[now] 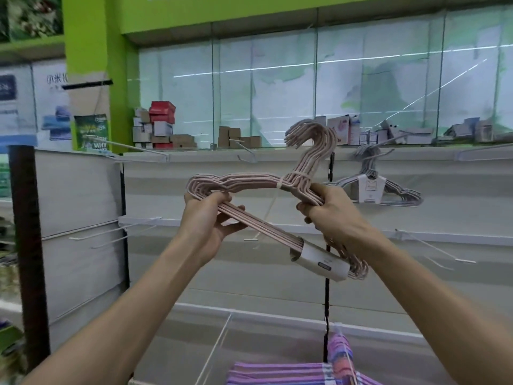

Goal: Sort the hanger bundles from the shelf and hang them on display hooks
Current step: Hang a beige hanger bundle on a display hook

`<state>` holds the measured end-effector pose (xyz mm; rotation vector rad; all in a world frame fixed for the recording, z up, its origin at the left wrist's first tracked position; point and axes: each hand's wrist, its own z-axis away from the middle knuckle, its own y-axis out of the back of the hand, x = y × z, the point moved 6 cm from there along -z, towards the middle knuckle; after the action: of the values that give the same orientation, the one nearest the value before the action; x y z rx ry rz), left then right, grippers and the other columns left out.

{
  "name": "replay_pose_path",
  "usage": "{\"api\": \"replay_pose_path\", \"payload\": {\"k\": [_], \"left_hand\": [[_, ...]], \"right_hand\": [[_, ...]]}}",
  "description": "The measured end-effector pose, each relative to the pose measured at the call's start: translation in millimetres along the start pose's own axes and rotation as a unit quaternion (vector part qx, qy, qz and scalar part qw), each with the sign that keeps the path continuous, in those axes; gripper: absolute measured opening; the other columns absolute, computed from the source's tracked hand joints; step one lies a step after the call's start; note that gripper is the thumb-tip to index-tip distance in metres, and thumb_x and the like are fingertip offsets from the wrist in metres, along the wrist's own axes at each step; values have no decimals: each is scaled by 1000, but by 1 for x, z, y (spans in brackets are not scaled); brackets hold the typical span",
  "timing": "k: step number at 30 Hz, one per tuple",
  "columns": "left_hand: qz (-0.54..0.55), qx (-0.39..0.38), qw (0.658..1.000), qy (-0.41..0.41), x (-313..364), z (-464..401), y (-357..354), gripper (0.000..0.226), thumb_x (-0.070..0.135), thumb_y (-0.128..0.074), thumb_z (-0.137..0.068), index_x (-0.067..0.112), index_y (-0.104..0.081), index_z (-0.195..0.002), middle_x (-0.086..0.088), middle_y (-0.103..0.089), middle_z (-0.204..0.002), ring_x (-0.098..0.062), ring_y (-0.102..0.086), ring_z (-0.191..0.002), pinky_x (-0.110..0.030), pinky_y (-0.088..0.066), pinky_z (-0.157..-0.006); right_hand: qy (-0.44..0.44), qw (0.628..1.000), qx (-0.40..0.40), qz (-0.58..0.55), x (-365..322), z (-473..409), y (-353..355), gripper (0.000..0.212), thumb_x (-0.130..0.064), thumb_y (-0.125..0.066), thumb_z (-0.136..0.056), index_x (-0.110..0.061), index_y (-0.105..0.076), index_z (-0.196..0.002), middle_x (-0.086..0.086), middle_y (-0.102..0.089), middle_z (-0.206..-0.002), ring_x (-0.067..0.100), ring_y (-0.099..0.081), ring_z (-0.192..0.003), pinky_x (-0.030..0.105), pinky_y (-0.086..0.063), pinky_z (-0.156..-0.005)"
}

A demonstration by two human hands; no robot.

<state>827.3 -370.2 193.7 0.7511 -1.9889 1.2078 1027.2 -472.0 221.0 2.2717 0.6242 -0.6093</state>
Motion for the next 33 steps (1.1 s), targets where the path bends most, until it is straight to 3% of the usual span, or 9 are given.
{"api": "replay_pose_path", "payload": {"k": [6,10,17,19,22,26,33], "left_hand": [[-24,-6,1000,18,-20,-72,12,29,-4,-51,-92,0,-53,-120,-22,-54,-85,-40,-66,-85,-51,-60,-61],[-21,-5,999,28,-36,-119,17,25,-6,-51,-92,-1,-55,-116,-23,-54,-88,-40,-65,-86,-47,-58,-56],[5,14,999,38,-61,-196,28,35,-7,-53,-91,-6,-54,-126,-23,-53,-99,-48,-63,-103,-52,-58,-58],[12,19,999,48,-67,-215,32,30,-6,-52,-92,-1,-56,-121,-23,-52,-101,-49,-62,-107,-53,-58,-58],[17,14,998,59,-75,-243,35,23,-6,-52,-92,3,-53,-113,-19,-53,-89,-43,-62,-96,-54,-58,-56],[24,11,997,75,-87,-278,36,21,-8,-50,-93,3,-53,-110,-18,-53,-84,-42,-61,-98,-54,-59,-54],[73,18,991,106,-104,-326,44,12,-9,-50,-93,0,-56,-99,-19,-56,-90,-42,-60,-101,-59,-51,-62]], "right_hand": [[7,1000,-3,12,33,-63,-31,11,-12,-59,-90,-21,-63,-87,12,-69,-81,38,-67,-79,50,-55,-66],[1,1000,-5,21,57,-108,-49,19,-8,-60,-90,-25,-61,-80,6,-69,-80,34,-68,-80,45,-54,-69],[14,999,-27,37,90,-178,-82,13,-7,-56,-91,-11,-66,-99,13,-69,-86,34,-66,-84,48,-53,-76],[14,998,-31,46,95,-195,-90,15,-7,-56,-91,-12,-66,-101,12,-68,-84,33,-66,-83,46,-53,-74],[16,996,-41,72,103,-220,-101,17,-7,-56,-91,-11,-66,-104,10,-68,-84,31,-66,-82,42,-53,-72],[24,993,-35,110,110,-251,-110,14,-6,-54,-89,-14,-65,-94,8,-67,-81,31,-65,-82,32,-46,-64],[18,987,-44,156,115,-292,-126,15,-6,-54,-85,-16,-64,-89,10,-68,-82,32,-66,-81,43,-56,-75]]}}
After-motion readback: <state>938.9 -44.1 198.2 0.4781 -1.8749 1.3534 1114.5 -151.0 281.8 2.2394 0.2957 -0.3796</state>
